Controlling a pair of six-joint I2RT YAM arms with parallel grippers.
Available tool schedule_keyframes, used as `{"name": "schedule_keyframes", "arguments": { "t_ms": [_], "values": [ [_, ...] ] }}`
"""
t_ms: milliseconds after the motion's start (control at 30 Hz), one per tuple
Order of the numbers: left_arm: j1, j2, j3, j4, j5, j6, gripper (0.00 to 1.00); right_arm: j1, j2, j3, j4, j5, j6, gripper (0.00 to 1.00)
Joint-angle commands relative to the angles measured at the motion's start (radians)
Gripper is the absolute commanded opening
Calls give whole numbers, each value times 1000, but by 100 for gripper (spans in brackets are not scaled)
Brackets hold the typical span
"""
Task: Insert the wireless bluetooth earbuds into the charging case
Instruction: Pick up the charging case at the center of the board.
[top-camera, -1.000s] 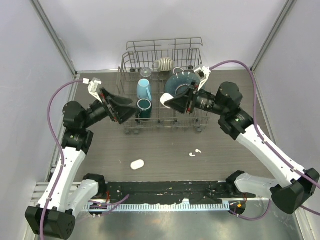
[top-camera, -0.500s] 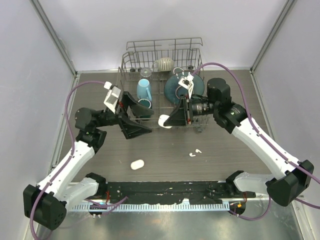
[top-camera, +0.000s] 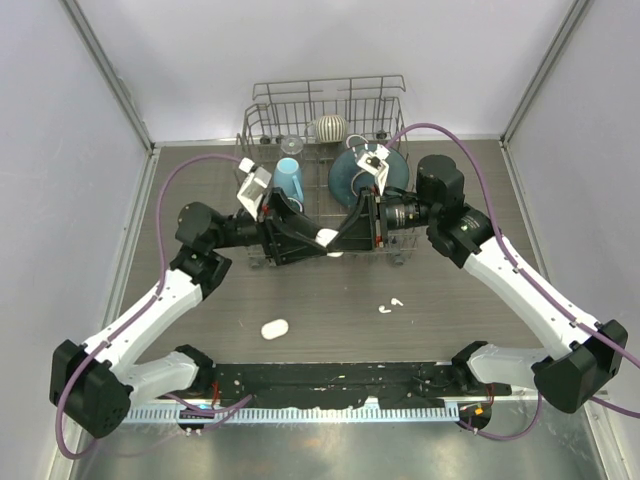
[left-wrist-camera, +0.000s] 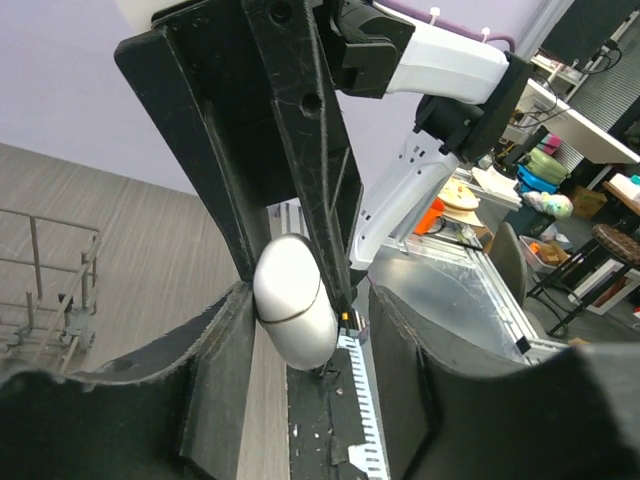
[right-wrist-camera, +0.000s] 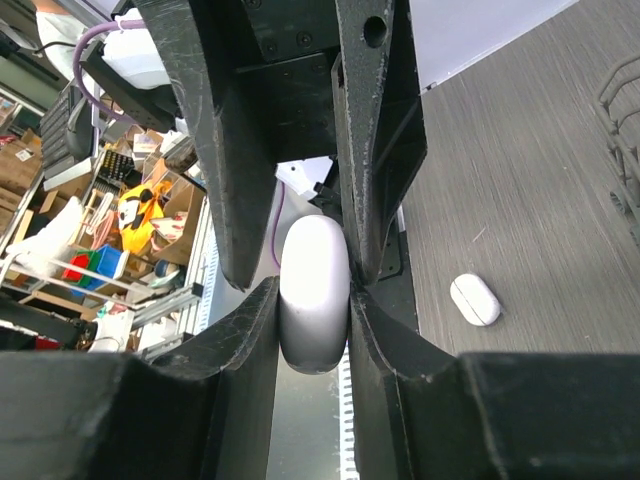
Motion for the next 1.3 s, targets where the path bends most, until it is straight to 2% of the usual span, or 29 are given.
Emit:
{"name": "schedule_keyframes", "arguments": {
  "t_ms": [0,33,100,133,233,300,433,500,533,567,600,633,700,733,800,933,1167,1267],
  "values": [
    [-30,23,78,-58,-32,41,47,-1,-38,-1,58,-12,17,1],
    [-32,29,82,-67,-32,41,41,-1,-41,-4,60,-11,17,1],
    [-35,31,88,-77,-32,47,37,-2,-46,-7,63,-8,15,1],
    [-35,31,89,-93,-32,51,31,-1,-47,-10,64,-8,15,1],
    [-36,23,98,-158,-34,88,24,-1,-55,-16,69,3,14,1],
    [-36,11,109,-199,-37,117,24,-1,-58,-21,61,11,5,1],
    [-36,-12,111,-272,-60,183,6,-1,-73,-26,57,18,-1,1],
    [-36,-23,106,-276,-66,195,0,-1,-78,-26,60,20,-5,6],
    [-35,-24,105,-290,-76,203,0,-1,-82,-26,61,26,-6,11],
    [-35,-30,102,-292,-95,215,0,-1,-90,-26,63,28,-8,20],
    [-35,-40,94,-296,-107,221,0,-1,-92,-27,63,31,-8,23],
    [-36,-43,91,-302,-119,228,0,-1,-95,-27,63,41,-8,36],
    [-36,-57,79,-301,-141,246,0,-1,-107,-30,64,57,-5,45],
    [-36,-58,79,-304,-147,252,0,-1,-110,-35,64,63,3,52],
    [-36,-60,79,-310,-153,267,0,-1,-119,-46,69,81,9,54],
    [-35,-60,79,-305,-162,272,0,-1,-133,-56,90,94,29,66],
    [-36,-80,66,-302,-204,310,0,-2,-148,-98,138,181,110,68],
    [-36,-87,59,-295,-214,324,0,-1,-159,-121,138,273,163,69]
  ]
}}
